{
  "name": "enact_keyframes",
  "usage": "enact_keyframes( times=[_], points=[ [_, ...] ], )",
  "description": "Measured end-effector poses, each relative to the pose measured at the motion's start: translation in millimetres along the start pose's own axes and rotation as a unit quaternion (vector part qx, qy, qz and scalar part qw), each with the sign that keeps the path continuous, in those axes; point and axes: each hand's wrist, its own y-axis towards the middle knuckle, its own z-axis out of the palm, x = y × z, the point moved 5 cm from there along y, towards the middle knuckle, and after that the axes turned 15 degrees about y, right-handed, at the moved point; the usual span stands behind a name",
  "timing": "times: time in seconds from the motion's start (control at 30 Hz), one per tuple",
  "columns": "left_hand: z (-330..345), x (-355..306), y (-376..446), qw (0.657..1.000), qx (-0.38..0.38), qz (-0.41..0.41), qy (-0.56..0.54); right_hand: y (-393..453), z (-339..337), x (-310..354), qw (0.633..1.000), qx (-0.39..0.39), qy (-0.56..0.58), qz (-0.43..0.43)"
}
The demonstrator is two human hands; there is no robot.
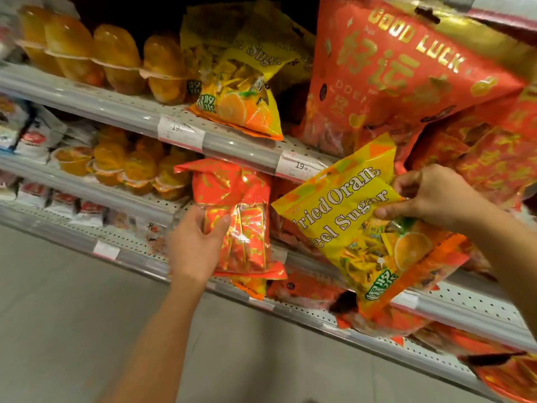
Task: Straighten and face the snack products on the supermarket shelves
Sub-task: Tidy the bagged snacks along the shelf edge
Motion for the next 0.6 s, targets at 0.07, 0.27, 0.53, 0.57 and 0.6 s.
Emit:
enact_keyframes(
  times=[0.07,0.27,0.53,0.57,0.6],
  points=[
    [5,16,-29,0.998,-0.001,-0.009,-0.06,0,-3,1,1.0,-0.005,-0.001,-0.001],
    [2,68,-79,0.998,0.012,-0.046,-0.03,-25,23,-11,0.99,-0.095,-0.019,-0.098],
    [-36,105,-82,0.996,-0.036,-0.073,-0.026,-81,126,-9,0.965,-0.16,0.171,-0.122],
    [-40,108,-81,0.996,-0.034,-0.076,-0.024,-84,138,-4,0.962,-0.157,0.189,-0.122],
    [-45,112,-81,0.996,-0.031,-0.078,-0.019,-85,148,-1,0.959,-0.154,0.206,-0.117]
  ],
)
